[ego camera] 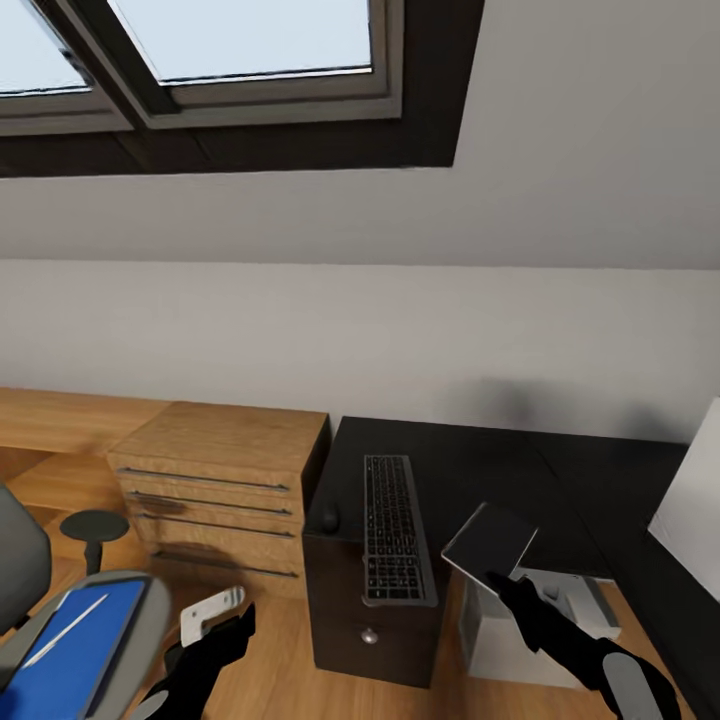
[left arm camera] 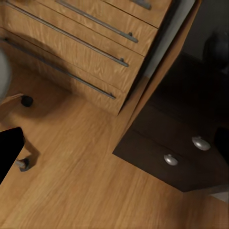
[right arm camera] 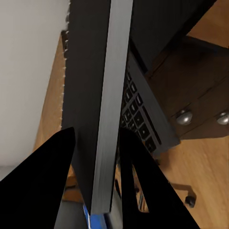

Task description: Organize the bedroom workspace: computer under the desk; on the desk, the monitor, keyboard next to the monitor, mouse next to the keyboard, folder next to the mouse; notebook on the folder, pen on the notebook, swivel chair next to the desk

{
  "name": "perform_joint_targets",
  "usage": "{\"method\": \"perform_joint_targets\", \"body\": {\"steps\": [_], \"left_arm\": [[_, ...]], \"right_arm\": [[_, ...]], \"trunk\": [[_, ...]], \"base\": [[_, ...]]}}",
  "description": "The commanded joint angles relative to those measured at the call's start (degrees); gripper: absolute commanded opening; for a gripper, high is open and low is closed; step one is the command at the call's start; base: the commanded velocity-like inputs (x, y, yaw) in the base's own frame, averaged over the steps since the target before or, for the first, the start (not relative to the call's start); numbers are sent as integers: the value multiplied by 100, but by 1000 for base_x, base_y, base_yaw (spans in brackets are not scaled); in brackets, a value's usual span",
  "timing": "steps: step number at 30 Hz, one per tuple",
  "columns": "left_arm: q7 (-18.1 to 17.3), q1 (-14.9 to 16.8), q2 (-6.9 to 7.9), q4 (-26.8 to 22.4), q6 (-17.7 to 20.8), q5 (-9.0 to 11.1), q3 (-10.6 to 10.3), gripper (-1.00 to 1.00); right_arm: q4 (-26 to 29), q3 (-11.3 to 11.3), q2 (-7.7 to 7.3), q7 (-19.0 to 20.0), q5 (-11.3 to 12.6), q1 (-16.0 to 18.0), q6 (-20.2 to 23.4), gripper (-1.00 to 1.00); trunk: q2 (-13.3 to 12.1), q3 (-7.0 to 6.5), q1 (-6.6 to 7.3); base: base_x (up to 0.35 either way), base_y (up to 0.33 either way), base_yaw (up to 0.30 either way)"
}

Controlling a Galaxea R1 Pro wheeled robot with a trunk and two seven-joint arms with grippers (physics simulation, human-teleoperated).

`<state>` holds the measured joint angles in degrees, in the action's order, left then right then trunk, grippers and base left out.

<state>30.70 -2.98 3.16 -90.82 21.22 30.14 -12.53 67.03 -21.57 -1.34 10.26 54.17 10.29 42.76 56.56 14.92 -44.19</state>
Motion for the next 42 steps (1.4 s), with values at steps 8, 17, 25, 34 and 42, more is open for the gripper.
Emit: {"method": "perform_joint_targets", "body": {"steps": [8,17,25,34,42], "left_arm": [[50,-43,9,-37,-3,44,-21,100],[50,-45,0,-39,5,47,-14,100],[70,-45,-21,-41,-2,53,-4,100],[96,-45,-25,-41,-3,49,-3,100],[70,-45,-18,-26,4,57,5,100]], "right_arm": [[-157,-13,-36,-2,-1,76,30,-100],[-240,-14,-139,-4,5,80,22,-100],[-242,-14,-147,-6,6,79,21,-100],[-243,-14,-147,-6,6,80,21,-100],[-243,-14,-147,-7,6,81,21,-100]], "trunk": [[4,6,-4],[4,6,-4],[45,24,-26],[405,185,-224],[405,185,-224]], "base": [[328,0,0],[148,0,0],[7,0,0],[0,0,0],[0,0,0]]}}
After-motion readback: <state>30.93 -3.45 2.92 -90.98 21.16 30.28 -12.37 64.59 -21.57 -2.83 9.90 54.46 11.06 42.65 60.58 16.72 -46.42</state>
